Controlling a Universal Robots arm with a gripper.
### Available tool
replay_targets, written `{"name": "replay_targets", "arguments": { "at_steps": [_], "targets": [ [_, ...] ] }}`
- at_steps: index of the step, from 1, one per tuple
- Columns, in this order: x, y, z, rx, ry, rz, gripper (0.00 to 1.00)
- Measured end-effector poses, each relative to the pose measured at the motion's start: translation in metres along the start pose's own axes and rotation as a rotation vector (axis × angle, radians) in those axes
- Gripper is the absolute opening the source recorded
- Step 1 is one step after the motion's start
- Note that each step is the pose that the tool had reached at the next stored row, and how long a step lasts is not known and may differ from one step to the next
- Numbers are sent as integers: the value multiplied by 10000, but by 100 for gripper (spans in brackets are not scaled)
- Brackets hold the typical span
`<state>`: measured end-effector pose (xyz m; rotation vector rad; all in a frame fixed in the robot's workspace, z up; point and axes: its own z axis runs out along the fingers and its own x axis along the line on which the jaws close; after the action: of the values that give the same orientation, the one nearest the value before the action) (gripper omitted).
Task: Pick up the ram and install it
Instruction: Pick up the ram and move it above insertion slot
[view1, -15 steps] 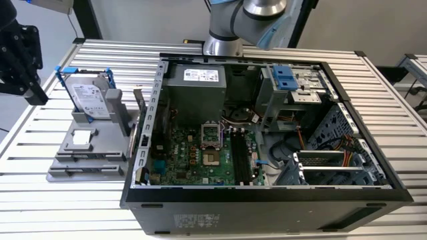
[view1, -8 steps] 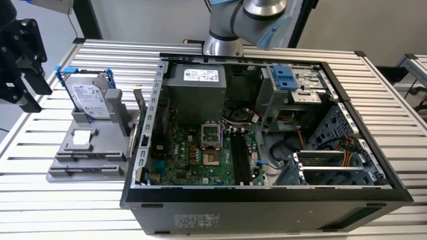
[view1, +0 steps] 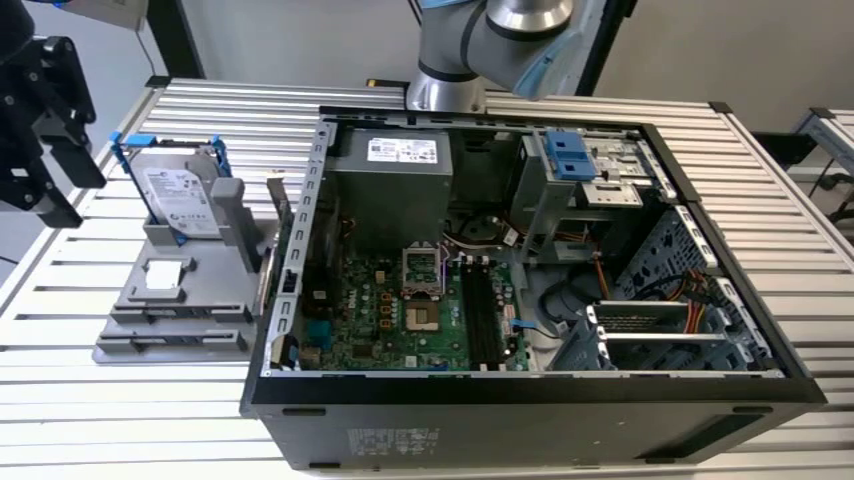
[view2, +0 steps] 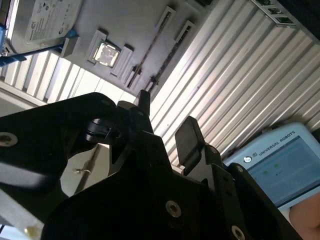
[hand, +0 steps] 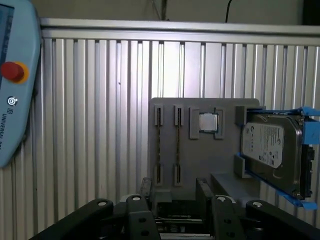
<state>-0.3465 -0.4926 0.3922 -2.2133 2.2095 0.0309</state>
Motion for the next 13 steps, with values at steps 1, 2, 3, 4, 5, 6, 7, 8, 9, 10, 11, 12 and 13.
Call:
{"name": "replay_targets", "arguments": {
  "at_steps": [1, 2, 3, 4, 5, 6, 7, 8, 9, 10, 11, 12, 13],
  "targets": [
    [0, 0, 6, 0, 1, 24, 100],
    [0, 0, 15, 2, 0, 49, 100],
    [1, 0, 29, 3, 0, 90, 100],
    [1, 0, 43, 3, 0, 131, 100],
    [1, 0, 57, 5, 0, 172, 100],
    [0, 0, 72, 5, 0, 209, 100],
    [0, 0, 86, 6, -1, 235, 100],
    [0, -1, 98, 6, -1, 262, 100],
    [-3, 0, 106, 6, 0, 293, 100],
    [-5, -1, 111, 7, -1, 312, 100],
    [-6, -1, 114, 8, -1, 321, 100],
    [-6, -1, 116, 8, -1, 326, 100],
    [-6, -1, 116, 7, 0, 331, 100]
  ]
}}
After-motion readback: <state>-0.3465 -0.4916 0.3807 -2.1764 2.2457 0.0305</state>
